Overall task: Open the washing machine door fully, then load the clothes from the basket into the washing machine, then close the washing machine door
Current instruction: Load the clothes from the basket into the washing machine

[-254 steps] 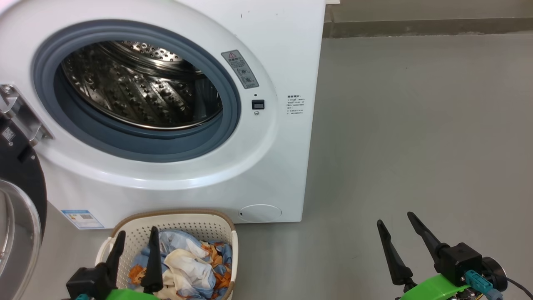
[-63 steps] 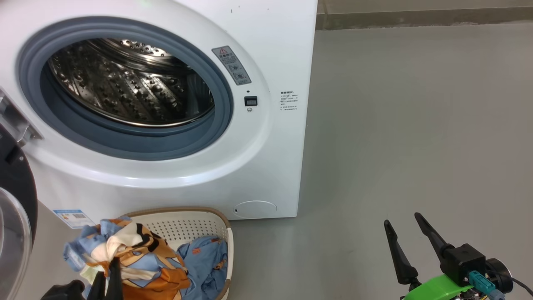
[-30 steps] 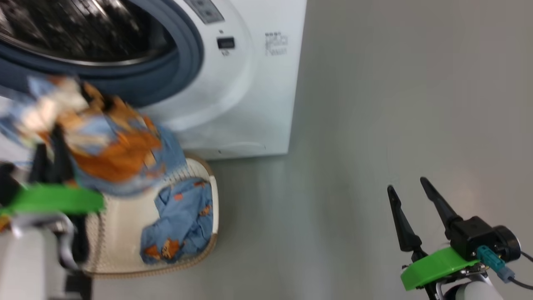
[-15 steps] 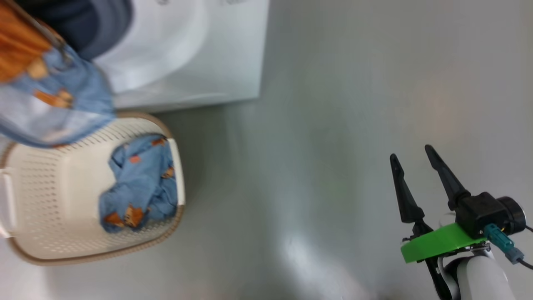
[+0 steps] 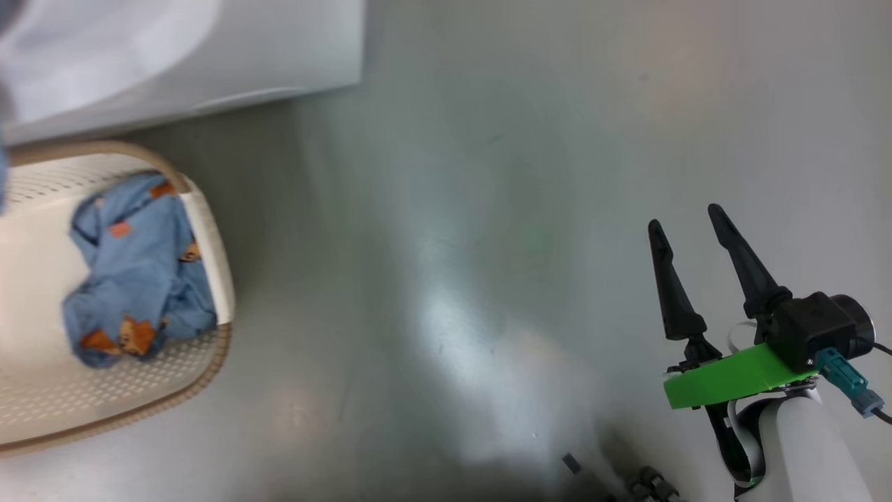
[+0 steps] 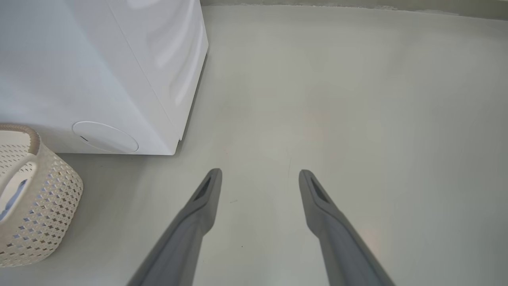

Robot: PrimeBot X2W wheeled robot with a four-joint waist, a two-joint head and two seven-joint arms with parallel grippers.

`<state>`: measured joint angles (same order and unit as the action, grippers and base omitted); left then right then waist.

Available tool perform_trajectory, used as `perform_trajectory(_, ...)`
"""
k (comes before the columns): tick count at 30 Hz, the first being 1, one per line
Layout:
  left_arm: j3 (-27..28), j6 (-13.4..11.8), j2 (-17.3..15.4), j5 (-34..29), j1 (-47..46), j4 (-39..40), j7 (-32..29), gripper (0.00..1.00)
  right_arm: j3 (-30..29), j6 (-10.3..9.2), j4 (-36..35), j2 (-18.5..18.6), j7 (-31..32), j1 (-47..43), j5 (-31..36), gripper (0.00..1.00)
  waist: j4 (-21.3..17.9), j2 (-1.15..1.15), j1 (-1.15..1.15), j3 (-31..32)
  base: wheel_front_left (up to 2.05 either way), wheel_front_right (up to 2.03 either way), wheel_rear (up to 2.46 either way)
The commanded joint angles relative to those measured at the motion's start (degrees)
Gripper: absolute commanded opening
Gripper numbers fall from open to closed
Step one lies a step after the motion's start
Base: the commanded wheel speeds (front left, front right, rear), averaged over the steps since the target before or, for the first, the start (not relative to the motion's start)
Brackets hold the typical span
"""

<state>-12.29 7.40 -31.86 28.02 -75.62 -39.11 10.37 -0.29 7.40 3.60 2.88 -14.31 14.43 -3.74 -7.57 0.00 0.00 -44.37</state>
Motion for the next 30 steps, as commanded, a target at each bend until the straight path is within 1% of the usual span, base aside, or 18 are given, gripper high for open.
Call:
perform_trajectory(1, -0.3, 0.1, -5.0, 1.6, -3.7, 0.1, -0.6, 0.00, 1.6, 0.09, -0.5, 0.0, -0.5, -0.7, -0.5, 1.00, -2.5, 0.00, 0.00, -2.9, 0.00, 0.00, 0.00)
perform_trajectory(8, -5.9, 0.1, -8.6, 4.8, -12.8, -4.9, -1.0, 0.00, 3.1, 0.09, 0.2, 0.0, -0.7, 0.5, -1.5, 1.00, -4.0, 0.00, 0.00, -4.3, 0.00, 0.00, 0.00)
perform_trajectory(14, -7.2, 0.1, -10.4, 5.0, -18.7, -10.3, 1.6, 0.00, 3.8, 0.09, -0.1, 0.0, -0.7, 0.9, -2.0, 1.00, -4.8, 0.00, 0.00, -4.4, 0.00, 0.00, 0.00)
perform_trajectory(17, -7.1, 0.1, -10.0, 4.7, -21.3, -12.8, 3.0, 0.00, 3.9, 0.09, -0.3, 0.0, -0.7, 0.9, -2.1, 1.00, -5.0, 0.00, 0.00, -4.5, 0.00, 0.00, 0.00)
perform_trajectory(22, -11.5, 0.1, -8.3, 3.5, -21.8, -15.7, 3.4, 0.00, 4.4, 0.09, -0.4, 0.0, -0.7, 1.0, -2.5, 1.00, -4.8, 0.00, 0.00, -4.7, 0.00, 0.00, 0.00)
perform_trajectory(26, -12.9, 0.1, -7.8, 3.9, -22.4, -17.7, 3.5, 0.00, 4.6, 0.09, -0.4, 0.0, -0.7, 1.3, -2.7, 1.00, -4.8, 0.00, 0.00, -4.9, 0.00, 0.00, 0.00)
perform_trajectory(28, -14.0, 0.1, -7.4, 4.3, -22.6, -18.7, 3.1, 0.00, 4.3, 0.09, -0.5, 0.0, -0.7, 1.5, -3.9, 1.00, -4.8, 0.00, 0.00, -5.1, 0.00, 0.00, 0.00)
perform_trajectory(29, -14.7, 0.1, -7.5, 4.1, -22.8, -19.0, 3.2, 0.24, 4.2, 0.09, -0.5, 0.0, -0.7, 1.5, -4.5, 1.00, -4.8, 0.00, 0.00, -5.2, 0.00, 0.00, 0.00)
perform_trajectory(30, -15.1, 0.1, -7.5, 4.2, -23.0, -19.5, 3.3, 1.00, 4.1, 0.09, -0.4, 0.0, -0.7, 1.6, -4.8, 1.00, -4.9, 0.00, 0.00, -5.1, 0.00, 0.00, 0.00)
